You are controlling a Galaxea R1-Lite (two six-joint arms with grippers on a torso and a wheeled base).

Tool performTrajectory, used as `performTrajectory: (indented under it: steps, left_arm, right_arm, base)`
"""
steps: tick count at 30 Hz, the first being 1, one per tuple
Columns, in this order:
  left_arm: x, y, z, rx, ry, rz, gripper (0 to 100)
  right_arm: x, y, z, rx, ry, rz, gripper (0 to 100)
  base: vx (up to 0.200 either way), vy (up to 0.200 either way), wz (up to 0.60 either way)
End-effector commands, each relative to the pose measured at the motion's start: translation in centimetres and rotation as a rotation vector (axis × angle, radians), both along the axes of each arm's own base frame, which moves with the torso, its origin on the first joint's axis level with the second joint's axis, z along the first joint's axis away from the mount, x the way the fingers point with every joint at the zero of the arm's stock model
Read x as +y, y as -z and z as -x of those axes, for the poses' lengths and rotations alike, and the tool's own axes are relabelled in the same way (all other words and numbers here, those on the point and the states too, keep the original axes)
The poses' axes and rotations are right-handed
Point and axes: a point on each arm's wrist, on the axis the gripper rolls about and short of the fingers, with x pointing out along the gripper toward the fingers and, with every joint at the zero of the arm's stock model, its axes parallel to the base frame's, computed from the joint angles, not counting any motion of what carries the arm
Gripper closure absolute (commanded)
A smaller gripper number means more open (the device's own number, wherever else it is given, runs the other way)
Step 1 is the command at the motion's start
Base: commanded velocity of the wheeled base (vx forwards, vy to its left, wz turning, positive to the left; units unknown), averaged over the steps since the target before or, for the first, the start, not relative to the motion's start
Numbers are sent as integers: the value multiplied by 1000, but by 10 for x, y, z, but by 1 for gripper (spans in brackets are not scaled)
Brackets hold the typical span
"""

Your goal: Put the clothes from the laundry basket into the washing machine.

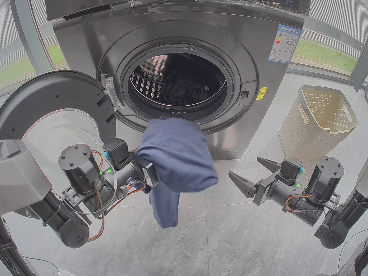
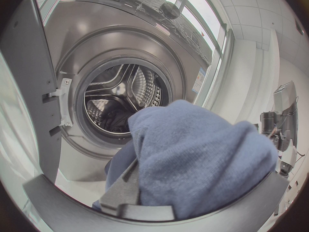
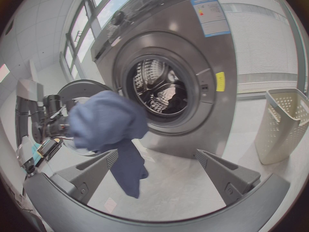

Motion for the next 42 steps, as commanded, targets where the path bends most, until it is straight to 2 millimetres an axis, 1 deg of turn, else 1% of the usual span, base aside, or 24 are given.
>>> performTrajectory:
  steps: [1, 2, 5, 10, 11, 14, 18, 22, 25, 26, 31, 34, 42]
  left_arm:
    - [17, -10, 27, 8, 7, 10, 100]
    - [19, -10, 31, 17, 10, 13, 100]
    - [20, -9, 34, 19, 13, 3, 100]
    - [15, -10, 35, 14, 26, 6, 100]
    - [12, -11, 36, 10, 34, 7, 100]
    - [10, -9, 37, 14, 46, 4, 100]
    - [10, -10, 36, 12, 46, 4, 100]
    - [9, -9, 37, 11, 53, -2, 100]
    - [9, -7, 38, 18, 54, -10, 100]
    - [7, -3, 37, 26, 57, -22, 100]
    - [1, 2, 40, 34, 75, -44, 100]
    - [1, 2, 40, 35, 77, -43, 100]
    - [0, 5, 39, 37, 77, -53, 100]
  right_arm:
    - [-18, -2, -10, -6, 80, -6, 0]
    - [-19, -2, -11, -6, 85, -8, 0]
    - [-19, 0, -12, 1, 89, -5, 0]
    - [-15, 3, -11, 14, 87, -9, 0]
    - [-13, 3, -11, 20, 110, -22, 0]
    - [-11, 1, -13, 16, 115, -38, 0]
    - [-9, 6, -13, 31, 109, -27, 0]
    - [-8, 7, -12, 34, 106, -25, 0]
    - [-8, 7, -12, 35, 106, -24, 0]
    - [-8, 7, -12, 36, 106, -23, 0]
    - [-6, 9, -10, 42, 95, -21, 0]
    - [-6, 9, -10, 44, 96, -23, 0]
    - [-6, 9, -10, 45, 96, -25, 0]
  base:
    - [0, 0, 0]
    - [0, 0, 0]
    - [0, 0, 0]
    - [0, 0, 0]
    - [0, 0, 0]
    - [200, 0, 0]
    - [200, 0, 0]
    - [200, 0, 0]
    - [200, 0, 0]
    - [200, 0, 0]
    - [0, 0, 0]
    - [0, 133, 0]
    - [0, 0, 0]
